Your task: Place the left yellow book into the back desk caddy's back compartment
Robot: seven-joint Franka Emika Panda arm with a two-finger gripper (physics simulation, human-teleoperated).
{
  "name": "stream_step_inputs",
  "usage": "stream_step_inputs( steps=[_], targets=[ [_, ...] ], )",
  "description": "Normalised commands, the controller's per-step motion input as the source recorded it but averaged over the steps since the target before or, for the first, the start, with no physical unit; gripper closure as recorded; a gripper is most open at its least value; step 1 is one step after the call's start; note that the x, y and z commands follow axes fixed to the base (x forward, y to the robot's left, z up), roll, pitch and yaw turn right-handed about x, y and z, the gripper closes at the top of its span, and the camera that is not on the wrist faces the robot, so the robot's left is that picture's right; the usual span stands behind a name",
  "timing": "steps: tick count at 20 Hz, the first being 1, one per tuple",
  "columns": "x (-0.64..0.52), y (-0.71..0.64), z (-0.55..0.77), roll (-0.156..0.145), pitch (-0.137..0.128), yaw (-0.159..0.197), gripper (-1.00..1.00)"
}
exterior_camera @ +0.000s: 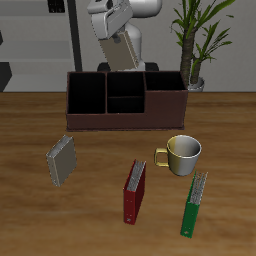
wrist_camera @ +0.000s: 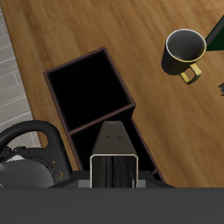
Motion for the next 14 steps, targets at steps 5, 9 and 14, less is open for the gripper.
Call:
stream_step_inputs(
  steps=[5, 9, 14],
  targets=[
    [-0.03, 0.09, -0.05, 0.002, 0.027, 0.147, 1.00],
    [0.02, 0.14, 0.02, 0.007, 0.003, 0.133, 1.00],
    [0.03, 0.04, -0.04, -0.013, 0.033, 0.116, 1.00]
  ],
)
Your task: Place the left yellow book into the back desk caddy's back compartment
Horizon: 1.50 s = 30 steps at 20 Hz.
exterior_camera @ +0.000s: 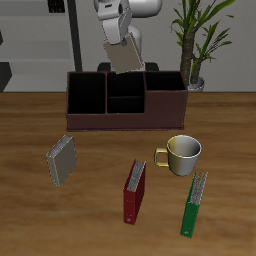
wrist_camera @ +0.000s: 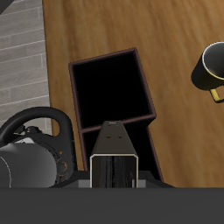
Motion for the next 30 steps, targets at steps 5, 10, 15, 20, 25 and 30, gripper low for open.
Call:
stream_step_inputs(
  steps=[5, 10, 15, 20, 25, 30],
  targets=[
    [-0.11, 0.07, -0.21, -0.001, 0.061, 0.103, 1.00],
    [-0.03, 0.04, -0.07, -0.023, 0.055, 0.053, 1.00],
    [-0.06, -0.04, -0.04, -0.025, 0.048, 0.056, 1.00],
    [0.02, -0.16, -0.09, -0.044, 0.041, 0.038, 1.00],
    [0.02, -0.13, -0.01, -0.034, 0.014, 0.032, 1.00],
    [0.01, -0.05, 0.08, -0.015, -0.014, 0.001, 1.00]
  ],
)
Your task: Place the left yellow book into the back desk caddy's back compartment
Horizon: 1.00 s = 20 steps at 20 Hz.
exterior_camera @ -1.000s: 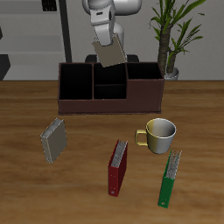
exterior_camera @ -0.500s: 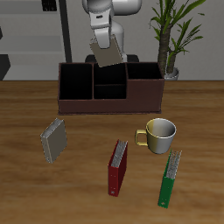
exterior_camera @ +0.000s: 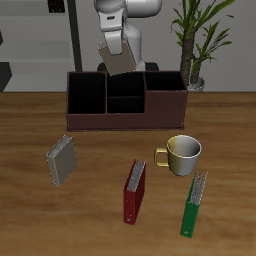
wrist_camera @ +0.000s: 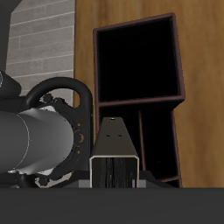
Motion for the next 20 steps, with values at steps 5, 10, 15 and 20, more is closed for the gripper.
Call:
stream_step_inputs(
  steps=[5, 10, 15, 20],
  targets=[
    [0.04, 0.02, 0.13, 0.000, -0.026, -0.005, 1.00],
    [0.10, -0.07, 0.07, -0.012, -0.011, -0.012, 1.00],
    [0.04, -0.05, -0.04, -0.003, 0.010, -0.005, 1.00],
    [0.08, 0.02, -0.09, 0.011, 0.002, 0.001, 1.00]
  ],
)
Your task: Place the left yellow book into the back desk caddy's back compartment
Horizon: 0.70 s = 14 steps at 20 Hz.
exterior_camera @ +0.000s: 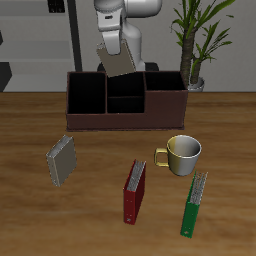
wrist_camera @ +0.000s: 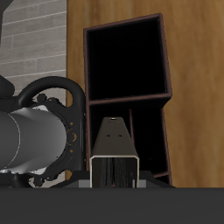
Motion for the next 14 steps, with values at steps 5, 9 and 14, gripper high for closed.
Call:
stream_step_inputs(
  steps=[5, 9, 14],
  targets=[
    [0.06, 0.00, -0.15, 0.008, 0.025, -0.009, 1.00],
    [0.05, 0.00, -0.16, 0.002, 0.025, -0.010, 1.00],
    [0.00, 0.05, -0.21, 0.019, 0.044, -0.013, 1.00]
  ],
)
